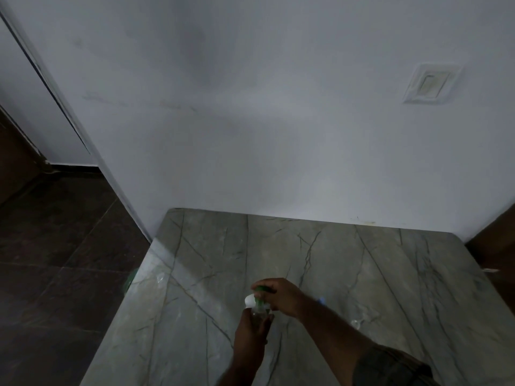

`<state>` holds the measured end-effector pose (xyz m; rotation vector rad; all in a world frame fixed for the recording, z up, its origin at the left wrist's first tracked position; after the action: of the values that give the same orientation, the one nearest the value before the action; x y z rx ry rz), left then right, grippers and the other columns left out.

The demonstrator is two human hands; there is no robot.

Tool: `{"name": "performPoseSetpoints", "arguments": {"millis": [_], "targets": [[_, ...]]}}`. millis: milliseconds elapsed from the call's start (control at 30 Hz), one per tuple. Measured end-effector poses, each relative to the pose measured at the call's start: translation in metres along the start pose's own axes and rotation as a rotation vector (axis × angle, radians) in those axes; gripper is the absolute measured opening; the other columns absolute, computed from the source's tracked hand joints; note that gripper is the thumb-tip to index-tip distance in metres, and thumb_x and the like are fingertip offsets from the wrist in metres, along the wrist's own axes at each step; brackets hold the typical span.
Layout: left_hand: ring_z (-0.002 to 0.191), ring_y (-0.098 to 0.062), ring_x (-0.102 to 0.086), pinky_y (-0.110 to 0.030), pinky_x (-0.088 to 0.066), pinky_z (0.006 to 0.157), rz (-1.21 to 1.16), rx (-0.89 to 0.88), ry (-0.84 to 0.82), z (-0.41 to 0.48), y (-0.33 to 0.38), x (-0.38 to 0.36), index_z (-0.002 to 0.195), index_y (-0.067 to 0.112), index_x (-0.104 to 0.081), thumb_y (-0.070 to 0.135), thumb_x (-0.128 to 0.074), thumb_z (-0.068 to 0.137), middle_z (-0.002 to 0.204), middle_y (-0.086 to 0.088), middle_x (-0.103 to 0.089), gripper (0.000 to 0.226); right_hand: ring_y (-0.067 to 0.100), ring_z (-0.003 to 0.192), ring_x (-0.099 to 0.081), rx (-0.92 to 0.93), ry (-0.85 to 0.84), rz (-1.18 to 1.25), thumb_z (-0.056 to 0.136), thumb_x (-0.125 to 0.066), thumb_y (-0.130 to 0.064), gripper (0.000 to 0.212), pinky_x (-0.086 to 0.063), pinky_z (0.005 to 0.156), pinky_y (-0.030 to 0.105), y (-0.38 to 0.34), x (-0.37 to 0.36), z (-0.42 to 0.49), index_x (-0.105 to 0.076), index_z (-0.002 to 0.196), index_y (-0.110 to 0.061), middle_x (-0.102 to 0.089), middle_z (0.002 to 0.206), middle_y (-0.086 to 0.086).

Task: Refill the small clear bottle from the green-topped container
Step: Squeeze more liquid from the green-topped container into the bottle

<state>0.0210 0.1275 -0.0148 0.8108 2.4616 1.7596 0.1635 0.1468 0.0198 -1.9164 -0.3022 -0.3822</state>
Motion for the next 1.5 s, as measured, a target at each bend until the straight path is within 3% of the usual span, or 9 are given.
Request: {"name": "performPoseSetpoints", "arguments": {"millis": [100,267,467,633,800,933,1033,1300,1500], "targets": [[0.067,-0.012,-0.066,-0.019,-0.052,0.050,-0.024,-0.004,0.001,0.002,0.003,0.002,0.105,0.021,-0.057,0.032,-0.071,0.086,0.084,0.000,-0.069,0.026,0.012,0.108,-0.063,-0.018,-0.003,0.001,0.089,-0.066,-0.030,0.034,-0.052,0.096,0.034,-0.004,0.003,0.001,-0.068,0.121,-0.020,-0.067,0.122,-0.003],[0.068,-0.011,-0.066,-0.016,-0.050,0.048,0.001,-0.008,-0.002,0.004,0.002,0.002,0.102,0.027,-0.054,0.035,-0.070,0.086,0.084,0.001,-0.068,0.024,0.012,0.103,-0.065,0.013,0.000,-0.043,0.091,-0.065,-0.029,0.031,-0.051,0.088,0.028,-0.005,0.003,0.001,-0.069,0.119,-0.017,-0.069,0.118,0.000],[0.072,-0.012,-0.068,-0.023,-0.054,0.053,-0.020,0.050,-0.001,0.005,-0.004,-0.001,0.107,0.026,-0.055,0.036,-0.071,0.085,0.084,0.004,-0.069,0.028,0.011,0.107,-0.063,0.037,0.007,-0.081,0.090,-0.065,-0.030,0.034,-0.050,0.093,0.027,-0.003,0.000,-0.001,-0.068,0.121,-0.017,-0.068,0.121,0.000],[0.072,-0.013,-0.068,-0.021,-0.052,0.050,-0.018,0.031,0.004,0.007,0.003,0.001,0.107,0.025,-0.056,0.036,-0.071,0.085,0.083,0.004,-0.069,0.028,0.019,0.110,-0.064,-0.003,-0.004,-0.035,0.091,-0.065,-0.029,0.034,-0.051,0.094,0.035,-0.009,0.005,0.001,-0.067,0.122,-0.015,-0.067,0.122,0.003],[0.067,-0.015,-0.065,-0.024,-0.052,0.052,-0.013,0.018,-0.003,0.011,0.005,0.000,0.107,0.022,-0.056,0.032,-0.070,0.087,0.084,-0.001,-0.068,0.027,0.010,0.102,-0.063,0.025,0.017,-0.049,0.091,-0.064,-0.030,0.032,-0.050,0.086,0.027,-0.007,0.005,0.002,-0.068,0.120,-0.017,-0.068,0.120,0.001],[0.069,-0.012,-0.066,-0.017,-0.050,0.048,-0.009,0.027,-0.006,0.010,0.004,-0.001,0.106,0.026,-0.054,0.030,-0.070,0.087,0.087,0.003,-0.067,0.026,0.007,0.102,-0.062,0.020,0.015,-0.042,0.091,-0.064,-0.030,0.031,-0.052,0.090,0.030,0.000,0.002,0.003,-0.067,0.120,-0.019,-0.068,0.120,-0.001],[0.073,-0.015,-0.067,-0.020,-0.050,0.049,-0.035,0.042,-0.003,0.010,0.004,-0.002,0.106,0.027,-0.053,0.029,-0.070,0.088,0.088,0.002,-0.067,0.025,0.005,0.098,-0.063,0.008,0.009,-0.034,0.090,-0.064,-0.031,0.030,-0.053,0.090,0.031,0.001,0.002,0.004,-0.068,0.119,-0.021,-0.068,0.119,-0.003],[0.075,-0.017,-0.067,-0.021,-0.050,0.050,-0.042,0.031,0.008,0.011,0.007,-0.001,0.101,0.027,-0.055,0.031,-0.071,0.086,0.087,-0.001,-0.068,0.022,0.009,0.099,-0.064,0.012,-0.001,-0.008,0.090,-0.066,-0.031,0.031,-0.049,0.079,0.020,-0.006,0.008,0.006,-0.069,0.118,-0.018,-0.070,0.116,0.000],[0.074,-0.012,-0.067,-0.018,-0.049,0.048,-0.003,0.058,-0.004,0.011,0.001,-0.004,0.106,0.025,-0.053,0.031,-0.070,0.086,0.087,0.006,-0.065,0.027,-0.004,0.087,-0.061,0.024,-0.010,-0.052,0.090,-0.064,-0.029,0.028,-0.047,0.076,0.012,0.001,0.003,0.005,-0.068,0.116,-0.021,-0.069,0.114,-0.006]]}}
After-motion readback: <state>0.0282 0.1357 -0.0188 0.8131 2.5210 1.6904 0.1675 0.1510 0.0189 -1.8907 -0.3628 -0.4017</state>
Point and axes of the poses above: each hand's wrist, its own z-axis towards the middle knuckle, its own x-axis out of the back of the hand, y = z × x, the point moved 4 cm from there along z, towards the middle knuckle
